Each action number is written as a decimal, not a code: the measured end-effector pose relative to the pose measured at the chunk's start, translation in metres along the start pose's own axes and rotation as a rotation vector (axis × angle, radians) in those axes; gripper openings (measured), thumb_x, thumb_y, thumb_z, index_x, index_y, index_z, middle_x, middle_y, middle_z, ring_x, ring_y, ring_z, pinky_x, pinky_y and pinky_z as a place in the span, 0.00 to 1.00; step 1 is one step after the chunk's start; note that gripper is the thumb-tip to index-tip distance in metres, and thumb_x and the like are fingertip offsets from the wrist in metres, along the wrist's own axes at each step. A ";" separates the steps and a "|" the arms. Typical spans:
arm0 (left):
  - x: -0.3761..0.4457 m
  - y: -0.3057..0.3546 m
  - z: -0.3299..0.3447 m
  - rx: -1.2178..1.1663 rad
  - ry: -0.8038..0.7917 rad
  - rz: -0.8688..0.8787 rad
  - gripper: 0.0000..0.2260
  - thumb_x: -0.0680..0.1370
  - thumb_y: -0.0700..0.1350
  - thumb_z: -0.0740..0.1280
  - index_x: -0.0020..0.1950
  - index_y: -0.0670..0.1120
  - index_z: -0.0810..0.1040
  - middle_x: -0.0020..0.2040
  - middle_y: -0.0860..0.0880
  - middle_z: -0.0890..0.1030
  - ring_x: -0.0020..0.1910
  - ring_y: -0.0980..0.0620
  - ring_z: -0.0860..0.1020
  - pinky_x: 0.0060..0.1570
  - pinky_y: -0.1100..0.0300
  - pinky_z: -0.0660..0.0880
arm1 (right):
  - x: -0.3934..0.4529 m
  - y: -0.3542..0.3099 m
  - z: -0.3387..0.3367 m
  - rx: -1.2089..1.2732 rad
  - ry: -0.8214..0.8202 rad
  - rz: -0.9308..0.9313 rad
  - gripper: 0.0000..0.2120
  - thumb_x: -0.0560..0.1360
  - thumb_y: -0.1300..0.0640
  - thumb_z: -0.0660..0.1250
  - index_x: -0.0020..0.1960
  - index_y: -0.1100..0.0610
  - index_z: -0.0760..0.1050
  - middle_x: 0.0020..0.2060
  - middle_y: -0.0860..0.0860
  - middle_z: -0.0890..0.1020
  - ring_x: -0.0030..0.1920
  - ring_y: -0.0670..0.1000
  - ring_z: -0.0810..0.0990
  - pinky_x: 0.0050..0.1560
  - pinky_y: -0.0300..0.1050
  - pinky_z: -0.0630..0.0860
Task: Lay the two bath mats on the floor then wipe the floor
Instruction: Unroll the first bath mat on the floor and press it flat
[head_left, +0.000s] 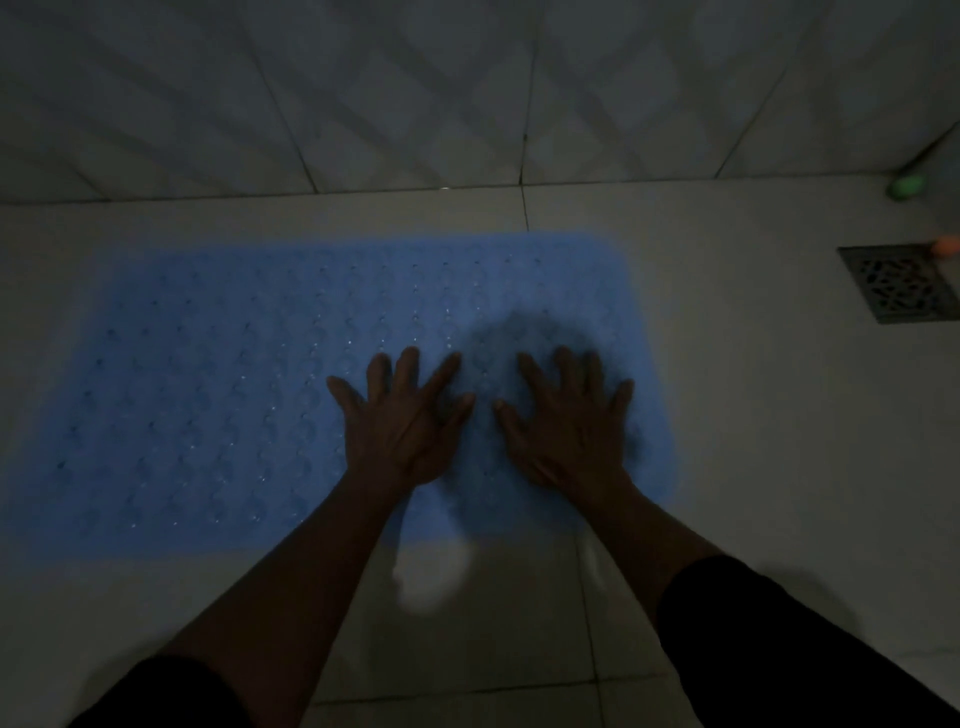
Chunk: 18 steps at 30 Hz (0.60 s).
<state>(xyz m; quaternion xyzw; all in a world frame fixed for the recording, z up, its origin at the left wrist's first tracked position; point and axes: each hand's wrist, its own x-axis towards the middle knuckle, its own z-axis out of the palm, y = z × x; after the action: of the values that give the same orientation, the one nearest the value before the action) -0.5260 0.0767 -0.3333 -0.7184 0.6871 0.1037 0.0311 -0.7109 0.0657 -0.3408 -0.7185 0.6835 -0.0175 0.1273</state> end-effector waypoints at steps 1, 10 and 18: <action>0.005 -0.001 -0.001 0.000 0.036 -0.003 0.28 0.78 0.69 0.44 0.78 0.65 0.51 0.78 0.48 0.57 0.77 0.40 0.53 0.67 0.24 0.48 | 0.007 -0.001 0.000 0.024 0.022 0.011 0.34 0.75 0.29 0.49 0.78 0.39 0.51 0.79 0.52 0.52 0.78 0.61 0.44 0.72 0.73 0.44; 0.110 -0.010 -0.012 -0.103 0.038 -0.059 0.31 0.77 0.72 0.43 0.78 0.66 0.43 0.81 0.51 0.41 0.79 0.41 0.38 0.68 0.25 0.38 | 0.127 0.002 -0.011 0.031 -0.001 -0.034 0.38 0.73 0.25 0.47 0.78 0.37 0.39 0.79 0.48 0.37 0.76 0.61 0.32 0.68 0.77 0.39; 0.133 -0.017 0.004 -0.090 0.052 -0.027 0.28 0.78 0.72 0.42 0.75 0.71 0.36 0.81 0.55 0.37 0.78 0.42 0.34 0.65 0.23 0.36 | 0.142 0.001 0.008 -0.009 0.033 -0.034 0.36 0.72 0.24 0.45 0.76 0.33 0.38 0.79 0.44 0.40 0.77 0.61 0.35 0.67 0.79 0.40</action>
<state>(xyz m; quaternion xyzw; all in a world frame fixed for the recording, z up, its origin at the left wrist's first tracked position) -0.5047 -0.0520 -0.3646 -0.7307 0.6726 0.1151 -0.0177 -0.7012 -0.0732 -0.3696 -0.7301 0.6735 -0.0288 0.1125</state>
